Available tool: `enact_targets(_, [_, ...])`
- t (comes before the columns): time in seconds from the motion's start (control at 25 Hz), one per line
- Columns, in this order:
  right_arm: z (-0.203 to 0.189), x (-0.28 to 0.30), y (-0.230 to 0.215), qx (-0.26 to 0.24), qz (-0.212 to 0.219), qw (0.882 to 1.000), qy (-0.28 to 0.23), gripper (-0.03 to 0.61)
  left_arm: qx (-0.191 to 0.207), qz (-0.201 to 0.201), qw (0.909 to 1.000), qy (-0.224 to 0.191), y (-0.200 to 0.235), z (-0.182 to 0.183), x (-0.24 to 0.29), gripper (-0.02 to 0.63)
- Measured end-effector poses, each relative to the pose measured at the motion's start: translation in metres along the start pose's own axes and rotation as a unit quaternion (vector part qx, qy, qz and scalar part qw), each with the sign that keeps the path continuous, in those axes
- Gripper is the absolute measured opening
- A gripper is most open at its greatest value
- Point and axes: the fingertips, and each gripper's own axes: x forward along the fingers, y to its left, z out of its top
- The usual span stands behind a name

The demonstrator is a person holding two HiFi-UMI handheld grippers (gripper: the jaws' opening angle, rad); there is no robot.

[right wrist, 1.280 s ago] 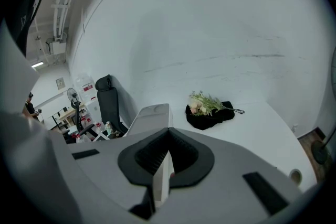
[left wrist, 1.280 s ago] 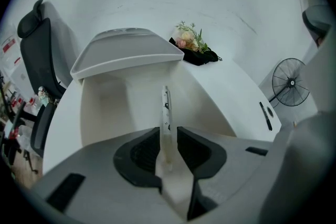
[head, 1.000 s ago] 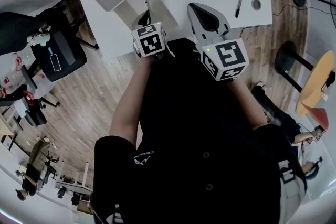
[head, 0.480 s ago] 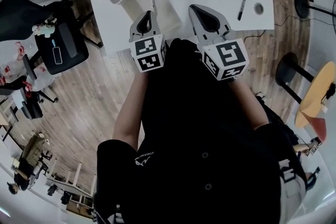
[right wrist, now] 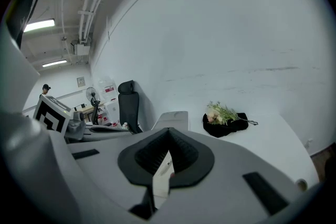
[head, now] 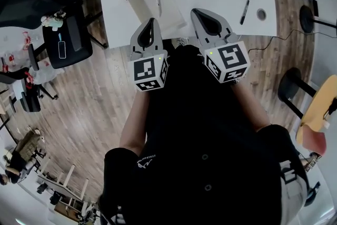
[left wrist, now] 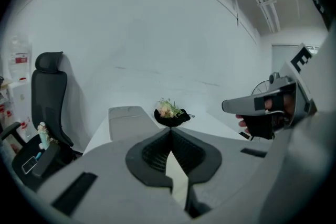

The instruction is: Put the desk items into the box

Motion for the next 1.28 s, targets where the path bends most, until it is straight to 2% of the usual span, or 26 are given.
enact_targets(0.2, [0.0, -0.017, 0.007, -0.013, 0.008, 1.0, -0.012, -0.002, -0.006, 0.006, 0.9992, -0.039, -0.012, 0.017, -0.033, 0.006])
enact_targets(0.6, [0.021, -0.049, 0.006, -0.022, 0.002, 0.998, -0.059, -0.002, 0.039, 0.01, 0.9946, -0.095, -0.035, 0.051, -0.058, 0.006])
enact_targets(0.84, [0.061, -0.065, 0.008, -0.022, 0.004, 0.994, -0.105, -0.002, 0.079, 0.02, 0.9852, -0.15, -0.046, 0.096, -0.072, 0.006])
enact_targets(1.28, [0.137, -0.084, 0.007, -0.052, 0.016, 0.981, -0.185, -0.002, 0.096, 0.032, 0.9712, -0.216, -0.044, 0.166, -0.088, 0.006])
